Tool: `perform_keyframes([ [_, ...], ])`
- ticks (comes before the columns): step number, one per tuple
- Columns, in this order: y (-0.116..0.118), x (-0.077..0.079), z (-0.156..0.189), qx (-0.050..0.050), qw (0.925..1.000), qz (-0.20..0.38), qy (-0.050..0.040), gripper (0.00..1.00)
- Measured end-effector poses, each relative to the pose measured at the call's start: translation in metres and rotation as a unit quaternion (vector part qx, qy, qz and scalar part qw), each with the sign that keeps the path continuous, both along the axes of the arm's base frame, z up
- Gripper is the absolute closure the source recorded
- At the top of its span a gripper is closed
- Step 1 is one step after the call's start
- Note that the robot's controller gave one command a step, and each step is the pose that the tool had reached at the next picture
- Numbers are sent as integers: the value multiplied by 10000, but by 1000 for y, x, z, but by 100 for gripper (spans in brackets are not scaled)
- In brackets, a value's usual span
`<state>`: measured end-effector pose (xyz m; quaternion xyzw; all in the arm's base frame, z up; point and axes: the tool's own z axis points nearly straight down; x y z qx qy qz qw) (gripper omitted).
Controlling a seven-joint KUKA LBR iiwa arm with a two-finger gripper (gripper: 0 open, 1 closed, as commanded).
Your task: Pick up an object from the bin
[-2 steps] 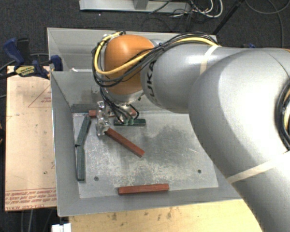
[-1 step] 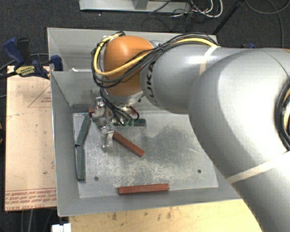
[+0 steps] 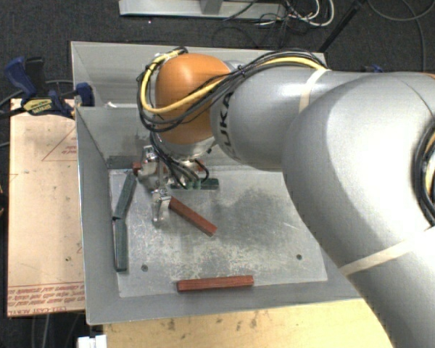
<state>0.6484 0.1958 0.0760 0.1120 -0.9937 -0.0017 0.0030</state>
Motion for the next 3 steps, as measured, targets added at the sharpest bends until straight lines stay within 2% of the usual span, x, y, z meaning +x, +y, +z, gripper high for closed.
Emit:
perform_keyframes([
  [1, -51, -13, 8, 2, 9998, -185, -39, 0],
  [2, -75, -19, 3, 7, 9999, -100, -84, 100],
  [3, -75, -19, 3, 7, 9999, -101, -84, 100],
])
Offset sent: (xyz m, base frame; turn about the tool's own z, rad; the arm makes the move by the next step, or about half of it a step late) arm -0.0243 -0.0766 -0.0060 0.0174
